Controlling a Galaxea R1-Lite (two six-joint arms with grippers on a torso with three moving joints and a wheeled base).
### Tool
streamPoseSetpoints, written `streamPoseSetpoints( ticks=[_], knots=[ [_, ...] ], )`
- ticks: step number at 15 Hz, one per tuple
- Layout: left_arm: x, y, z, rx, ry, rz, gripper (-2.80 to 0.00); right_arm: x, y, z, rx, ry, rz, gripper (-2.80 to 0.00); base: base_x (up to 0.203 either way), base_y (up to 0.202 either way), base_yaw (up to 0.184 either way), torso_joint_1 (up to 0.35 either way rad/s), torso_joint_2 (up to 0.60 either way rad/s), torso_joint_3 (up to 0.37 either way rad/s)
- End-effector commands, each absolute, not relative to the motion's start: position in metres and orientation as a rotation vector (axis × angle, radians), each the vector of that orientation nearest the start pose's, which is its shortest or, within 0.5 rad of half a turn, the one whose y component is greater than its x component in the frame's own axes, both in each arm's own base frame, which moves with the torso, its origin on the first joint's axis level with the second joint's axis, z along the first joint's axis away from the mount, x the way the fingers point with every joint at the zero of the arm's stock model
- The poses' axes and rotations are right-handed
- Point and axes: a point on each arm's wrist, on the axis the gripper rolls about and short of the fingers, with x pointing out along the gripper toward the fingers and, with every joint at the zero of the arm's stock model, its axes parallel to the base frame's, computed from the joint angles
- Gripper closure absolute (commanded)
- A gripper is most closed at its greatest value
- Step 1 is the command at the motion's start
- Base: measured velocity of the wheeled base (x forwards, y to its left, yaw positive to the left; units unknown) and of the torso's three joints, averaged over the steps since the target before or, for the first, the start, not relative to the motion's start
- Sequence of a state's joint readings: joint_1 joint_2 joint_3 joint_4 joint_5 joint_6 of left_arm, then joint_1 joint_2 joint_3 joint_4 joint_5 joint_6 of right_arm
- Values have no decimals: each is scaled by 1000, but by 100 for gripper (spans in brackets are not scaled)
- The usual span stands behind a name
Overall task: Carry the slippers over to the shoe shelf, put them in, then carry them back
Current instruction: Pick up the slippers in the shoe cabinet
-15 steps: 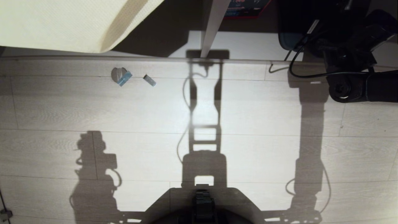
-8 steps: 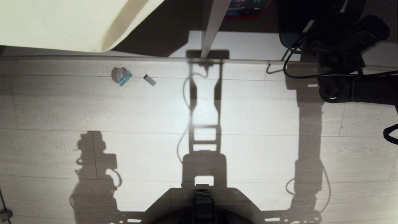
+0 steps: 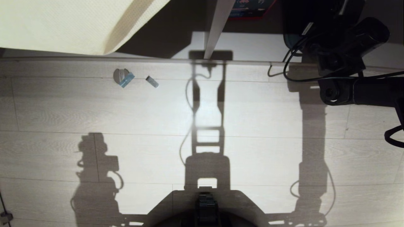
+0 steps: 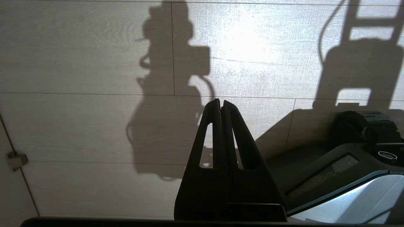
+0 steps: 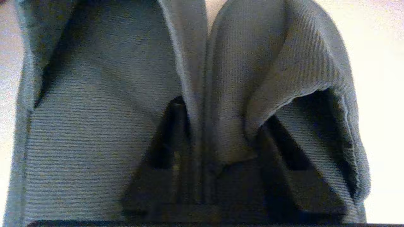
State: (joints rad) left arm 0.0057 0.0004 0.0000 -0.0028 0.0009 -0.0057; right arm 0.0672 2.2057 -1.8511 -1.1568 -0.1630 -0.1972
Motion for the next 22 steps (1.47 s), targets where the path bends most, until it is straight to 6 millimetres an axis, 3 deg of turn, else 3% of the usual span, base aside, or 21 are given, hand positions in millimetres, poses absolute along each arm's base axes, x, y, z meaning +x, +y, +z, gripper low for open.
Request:
streamPoseSetpoints(
  ticks=[1,8,11,13,16,22],
  knots=[
    [-23,0,76,-6,-3,8,0,435,26,329,-92,-798,-169,0,0,0,0,0,0,0],
    [-23,0,76,-6,-3,6,0,391,46,376,-63,-826,-85,0,0,0,0,0,0,0],
    [-23,0,76,-6,-3,8,0,374,53,386,-57,-798,-57,0,0,0,0,0,0,0],
    [-23,0,76,-6,-3,7,0,365,57,381,-40,-744,-27,0,0,0,0,0,0,0],
    [-23,0,76,-6,-3,6,0,355,64,360,-49,-633,21,0,0,0,0,0,0,0],
    [-23,0,76,-6,-3,6,0,309,85,332,-76,-534,111,0,0,0,0,0,0,0]
  ],
)
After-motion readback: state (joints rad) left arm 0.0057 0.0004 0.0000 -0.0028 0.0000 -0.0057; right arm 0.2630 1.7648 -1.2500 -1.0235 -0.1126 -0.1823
